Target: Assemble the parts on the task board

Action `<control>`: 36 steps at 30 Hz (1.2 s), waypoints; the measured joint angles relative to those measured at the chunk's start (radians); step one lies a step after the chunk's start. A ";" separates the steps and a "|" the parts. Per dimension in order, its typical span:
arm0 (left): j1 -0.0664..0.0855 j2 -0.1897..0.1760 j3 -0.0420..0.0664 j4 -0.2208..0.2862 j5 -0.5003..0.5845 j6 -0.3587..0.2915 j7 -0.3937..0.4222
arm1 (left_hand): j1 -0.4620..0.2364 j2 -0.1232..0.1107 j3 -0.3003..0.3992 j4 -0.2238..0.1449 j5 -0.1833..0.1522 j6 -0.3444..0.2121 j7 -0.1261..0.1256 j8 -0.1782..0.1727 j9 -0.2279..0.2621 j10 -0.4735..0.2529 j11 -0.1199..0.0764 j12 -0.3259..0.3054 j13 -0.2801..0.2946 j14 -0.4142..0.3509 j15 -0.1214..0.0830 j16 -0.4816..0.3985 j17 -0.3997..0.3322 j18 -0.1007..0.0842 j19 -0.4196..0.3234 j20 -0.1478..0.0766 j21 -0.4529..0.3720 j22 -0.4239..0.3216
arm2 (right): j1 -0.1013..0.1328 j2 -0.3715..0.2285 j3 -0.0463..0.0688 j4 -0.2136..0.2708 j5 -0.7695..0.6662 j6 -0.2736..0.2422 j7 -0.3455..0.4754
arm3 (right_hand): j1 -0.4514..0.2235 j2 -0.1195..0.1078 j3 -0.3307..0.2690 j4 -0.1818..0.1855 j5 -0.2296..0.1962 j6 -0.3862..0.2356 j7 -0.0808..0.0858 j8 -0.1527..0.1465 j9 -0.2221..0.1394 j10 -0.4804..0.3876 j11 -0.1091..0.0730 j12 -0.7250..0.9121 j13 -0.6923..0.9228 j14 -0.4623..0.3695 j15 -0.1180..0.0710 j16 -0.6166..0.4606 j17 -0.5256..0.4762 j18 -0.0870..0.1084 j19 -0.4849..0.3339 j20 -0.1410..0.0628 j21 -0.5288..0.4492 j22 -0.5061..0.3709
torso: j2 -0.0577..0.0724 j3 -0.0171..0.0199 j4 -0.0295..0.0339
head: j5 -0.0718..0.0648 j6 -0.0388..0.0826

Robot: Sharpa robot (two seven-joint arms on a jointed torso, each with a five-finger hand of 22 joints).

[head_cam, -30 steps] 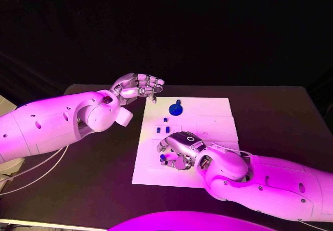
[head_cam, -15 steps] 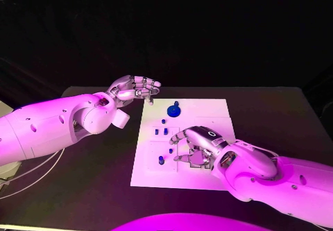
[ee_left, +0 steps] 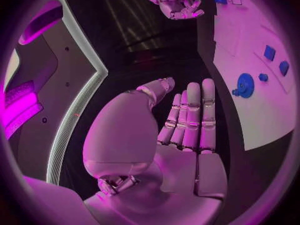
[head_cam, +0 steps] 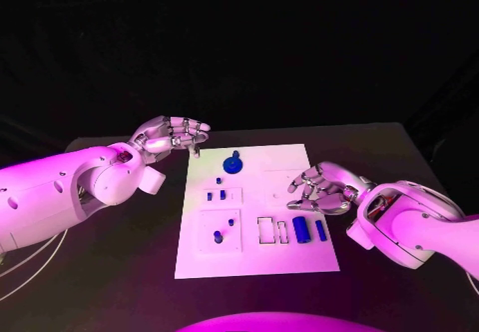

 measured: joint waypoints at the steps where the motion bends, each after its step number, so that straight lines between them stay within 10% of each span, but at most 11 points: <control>1: 0.000 -0.001 0.000 0.000 0.000 0.001 0.000 | 0.000 0.000 0.000 0.000 0.000 0.000 0.000 0.000 0.000 0.000 0.000 0.000 0.000 0.000 0.000 0.000 0.000 0.000 0.000 0.000 0.000 0.000 | 0.000 -0.012 -0.002 0.002 0.006 0.011 -0.007 | -0.015 0.008 -0.012 -0.003 0.000 0.000 -0.008 0.033 0.019 0.022 -0.002 0.138 0.164 0.000 -0.007 0.013 0.032 -0.009 0.000 -0.009 0.032 0.000 | -0.001 0.0000 -0.0012 | -0.004 0.000; 4: 0.000 -0.002 0.000 0.000 0.000 0.004 0.000 | 0.000 0.000 0.000 0.000 0.000 0.000 0.000 0.000 0.000 0.000 0.000 0.000 0.000 0.000 0.000 0.000 0.000 0.000 0.000 0.000 0.000 0.000 | 0.001 -0.050 -0.008 0.006 0.013 0.051 -0.038 | -0.049 0.040 -0.051 0.000 0.000 -0.038 -0.024 0.144 0.086 0.108 -0.024 0.628 0.763 -0.002 -0.009 0.072 0.154 -0.023 0.000 -0.016 0.117 0.000 | -0.003 -0.0001 -0.0043 | -0.014 0.001; 9: 0.000 -0.001 0.000 0.000 0.000 0.009 0.000 | 0.000 0.000 0.000 0.000 0.000 0.000 0.000 0.000 0.000 0.000 0.000 0.000 0.000 0.000 0.000 0.000 0.000 0.000 0.000 0.000 0.000 0.000 | -0.002 -0.078 -0.015 0.008 0.016 0.096 -0.085 | -0.066 0.049 -0.086 0.005 0.003 -0.050 -0.025 0.199 0.106 0.198 -0.024 0.932 0.998 0.002 -0.013 0.136 0.171 -0.040 0.000 -0.016 0.234 0.000 | -0.007 -0.0012 -0.0069 | -0.022 0.008; 36: -0.002 0.000 -0.001 -0.001 0.001 0.018 0.001 | 0.000 0.000 0.000 0.000 0.000 0.000 0.000 0.005 0.000 0.000 0.000 0.005 -0.001 0.000 0.000 0.000 -0.001 0.000 0.000 0.000 0.000 0.000 | -0.074 0.008 -0.020 -0.011 -0.125 0.112 -0.307 | -0.233 0.032 -0.154 0.008 0.013 -0.009 -0.040 0.211 0.088 0.202 -0.027 0.997 1.000 0.002 -0.012 0.161 0.171 -0.055 0.000 -0.016 0.313 0.000 | -0.008 -0.0007 -0.0089 | -0.020 0.001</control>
